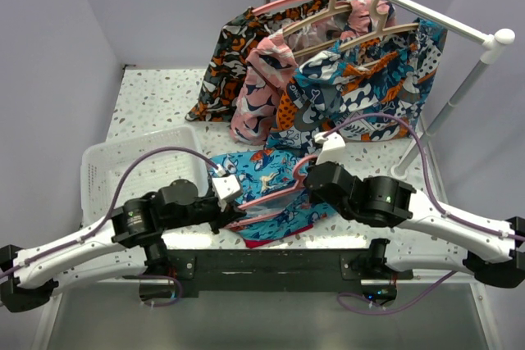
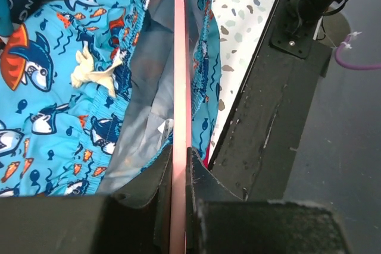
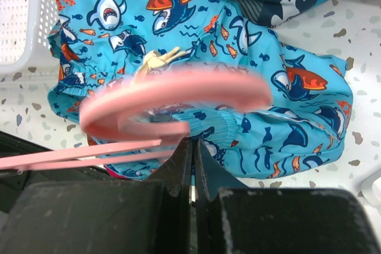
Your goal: Place the shorts on the hanger
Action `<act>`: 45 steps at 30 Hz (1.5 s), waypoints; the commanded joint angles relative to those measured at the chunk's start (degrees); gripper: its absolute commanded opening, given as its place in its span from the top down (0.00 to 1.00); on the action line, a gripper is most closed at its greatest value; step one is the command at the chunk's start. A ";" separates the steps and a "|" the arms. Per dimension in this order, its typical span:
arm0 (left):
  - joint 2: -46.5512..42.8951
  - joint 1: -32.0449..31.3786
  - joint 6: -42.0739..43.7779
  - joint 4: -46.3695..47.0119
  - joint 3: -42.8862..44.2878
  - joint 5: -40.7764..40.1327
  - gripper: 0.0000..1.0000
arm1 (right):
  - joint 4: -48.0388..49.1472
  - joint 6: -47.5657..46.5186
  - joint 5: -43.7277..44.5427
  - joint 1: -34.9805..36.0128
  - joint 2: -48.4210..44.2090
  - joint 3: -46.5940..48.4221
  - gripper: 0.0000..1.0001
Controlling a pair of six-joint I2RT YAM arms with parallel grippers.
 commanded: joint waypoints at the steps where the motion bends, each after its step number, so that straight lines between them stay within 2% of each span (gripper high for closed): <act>1: 0.05 -0.40 -0.41 14.80 -2.78 -0.57 1.00 | 5.16 2.05 1.94 -0.17 -3.97 -4.67 0.96; 5: 1.89 -0.40 -1.47 15.25 -3.66 0.31 1.00 | 9.47 1.89 0.11 -0.17 -8.27 -10.55 0.66; 6: 2.42 -0.40 -1.90 15.33 -3.92 0.57 1.00 | 11.13 1.10 -0.77 -0.17 -10.71 -11.79 0.61; 8: 2.95 -0.40 -2.08 15.25 -4.45 1.10 1.00 | 15.88 -1.10 -2.36 -0.17 -13.63 -14.78 0.54; 10: 3.30 -0.40 -2.17 14.90 -4.63 1.28 1.00 | 19.30 -2.85 -3.42 -0.17 -17.06 -16.80 0.53; 14: 4.62 -0.40 -2.26 14.28 -4.28 2.33 1.00 | 24.67 -6.11 -2.37 -0.17 -19.18 -18.92 0.42; 23: 6.20 -0.40 -3.40 13.49 -2.96 2.60 1.00 | 28.72 -4.62 3.43 -0.17 -12.59 -20.67 0.41; 36: 7.35 -0.40 -4.02 12.17 -1.47 2.34 1.00 | 31.10 -1.81 8.97 -0.17 -15.75 -27.09 0.42; 41: 7.43 -0.40 -4.28 11.12 -1.03 1.81 1.00 | 31.62 -1.54 8.53 -0.17 -16.19 -28.50 0.42; 45: 7.44 -0.40 -4.89 9.63 -0.85 -2.23 1.00 | 30.31 -2.25 6.08 -0.17 -16.36 -27.01 0.42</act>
